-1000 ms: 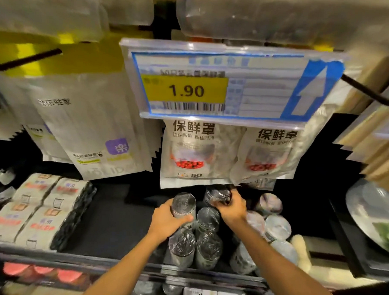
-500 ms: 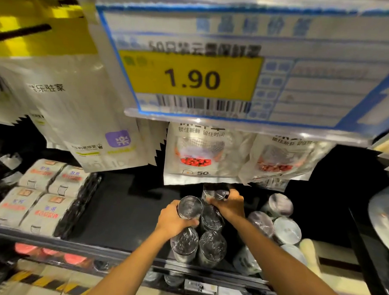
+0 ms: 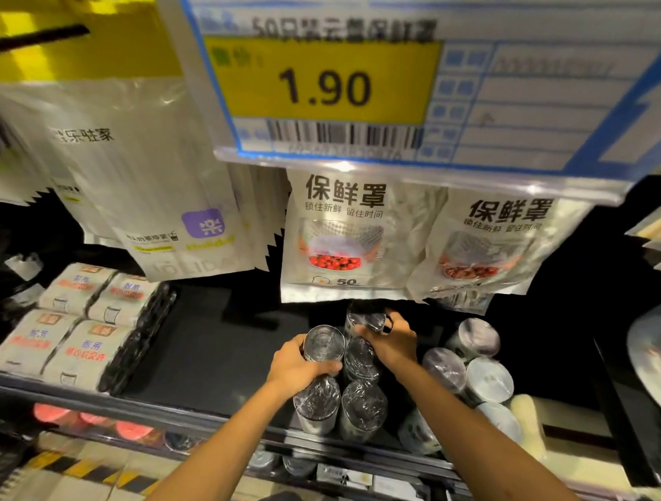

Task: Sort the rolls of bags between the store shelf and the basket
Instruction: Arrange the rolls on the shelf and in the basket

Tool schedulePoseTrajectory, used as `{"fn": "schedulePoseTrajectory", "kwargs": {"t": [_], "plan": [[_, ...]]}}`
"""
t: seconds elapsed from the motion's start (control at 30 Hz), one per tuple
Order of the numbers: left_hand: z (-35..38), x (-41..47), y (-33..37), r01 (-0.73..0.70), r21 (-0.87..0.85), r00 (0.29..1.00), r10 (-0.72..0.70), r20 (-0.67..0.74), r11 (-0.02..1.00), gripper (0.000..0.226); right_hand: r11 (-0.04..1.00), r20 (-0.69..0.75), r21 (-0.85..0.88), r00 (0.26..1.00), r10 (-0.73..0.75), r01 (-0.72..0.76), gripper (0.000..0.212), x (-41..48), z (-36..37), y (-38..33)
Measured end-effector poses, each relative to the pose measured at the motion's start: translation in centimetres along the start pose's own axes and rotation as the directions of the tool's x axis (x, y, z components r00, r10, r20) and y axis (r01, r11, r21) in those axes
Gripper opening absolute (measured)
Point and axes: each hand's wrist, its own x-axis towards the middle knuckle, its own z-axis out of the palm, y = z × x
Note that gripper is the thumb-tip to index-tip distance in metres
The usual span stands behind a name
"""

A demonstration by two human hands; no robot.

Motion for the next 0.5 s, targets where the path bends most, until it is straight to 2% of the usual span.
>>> {"fn": "schedulePoseTrajectory", "kwargs": {"t": [0.2,0.33,0.5], "plan": [[-0.4,-0.8,0.5,-0.064,0.086,0.998,0.062,0.031,0.994,0.064,0.999,0.062,-0.046,0.998,0.001,0.002,0.051,-0.9,-0.2,0.0],[-1.3,-1.5,1.5,-0.147,0.245,0.989,0.146,0.023,0.958,0.093,1.0,0.037,-0.016,0.999,0.019,-0.019,0.069,-2.4,-0.8,-0.4],[-2.5,-2.9,3.3,-0.345,0.493,0.935,0.337,0.11,0.798,0.073,0.989,-0.062,-0.064,0.988,-0.141,0.137,0.062,-5.8,-1.7,-0.5]]}}
